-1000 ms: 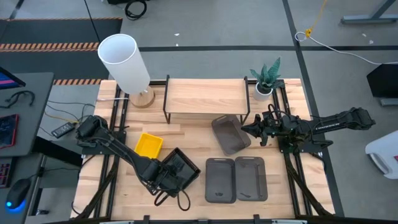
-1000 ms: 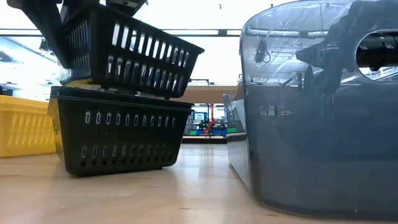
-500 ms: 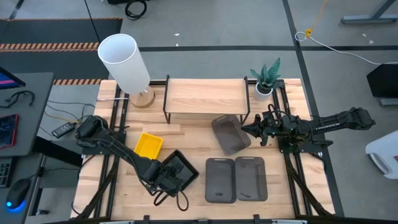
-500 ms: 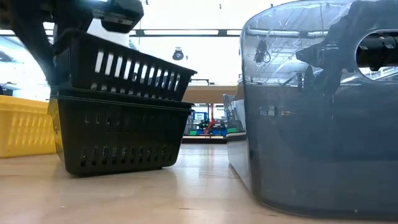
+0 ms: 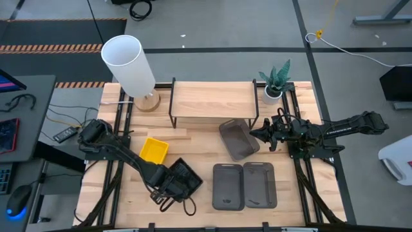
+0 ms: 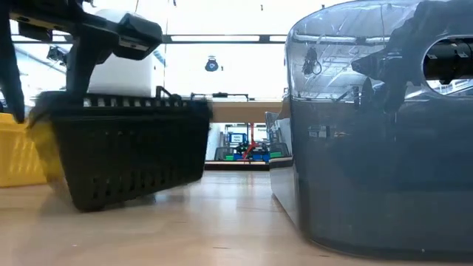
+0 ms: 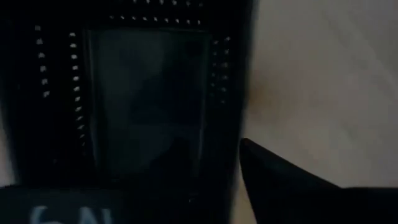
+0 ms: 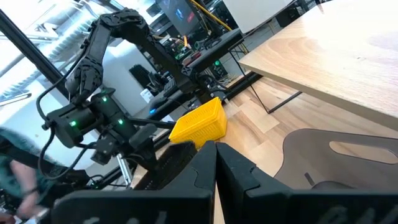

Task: Stack baskets on shelf by color
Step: Stack the top black bin on the black bin on the table, then stack the top transparent black bin on the bottom right transparent black bin on the table

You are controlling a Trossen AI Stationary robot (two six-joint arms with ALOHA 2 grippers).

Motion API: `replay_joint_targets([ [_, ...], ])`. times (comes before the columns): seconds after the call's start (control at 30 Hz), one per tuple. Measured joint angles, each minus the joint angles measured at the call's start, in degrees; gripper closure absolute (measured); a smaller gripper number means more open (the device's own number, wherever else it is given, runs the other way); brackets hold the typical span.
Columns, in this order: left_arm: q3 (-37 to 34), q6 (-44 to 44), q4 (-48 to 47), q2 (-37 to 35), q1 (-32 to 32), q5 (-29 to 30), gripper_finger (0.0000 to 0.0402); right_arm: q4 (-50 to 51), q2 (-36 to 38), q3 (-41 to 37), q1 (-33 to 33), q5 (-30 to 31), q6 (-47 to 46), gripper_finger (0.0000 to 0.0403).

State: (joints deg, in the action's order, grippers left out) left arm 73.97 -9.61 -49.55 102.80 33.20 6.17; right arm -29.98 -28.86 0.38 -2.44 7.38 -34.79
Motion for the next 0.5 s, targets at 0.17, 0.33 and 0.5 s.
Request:
replay_joint_targets([
  [0.17,2.52,3.24,-0.71,-0.07,-1.62,-1.77,0.0215,0.0,0.0,0.01,0.01,0.0,0.02,0.0389],
  [0.33,6.33,5.91,-2.61,-0.07,-2.78,-2.1,0.0215,0.0,0.0,0.01,0.0,0.0,0.0,0.0389],
  [0.5,13.39,18.28,-2.69,-0.07,-5.21,-2.22,0.0237,0.01,0.0,0.01,0.0,0.0,0.01,0.0389],
])
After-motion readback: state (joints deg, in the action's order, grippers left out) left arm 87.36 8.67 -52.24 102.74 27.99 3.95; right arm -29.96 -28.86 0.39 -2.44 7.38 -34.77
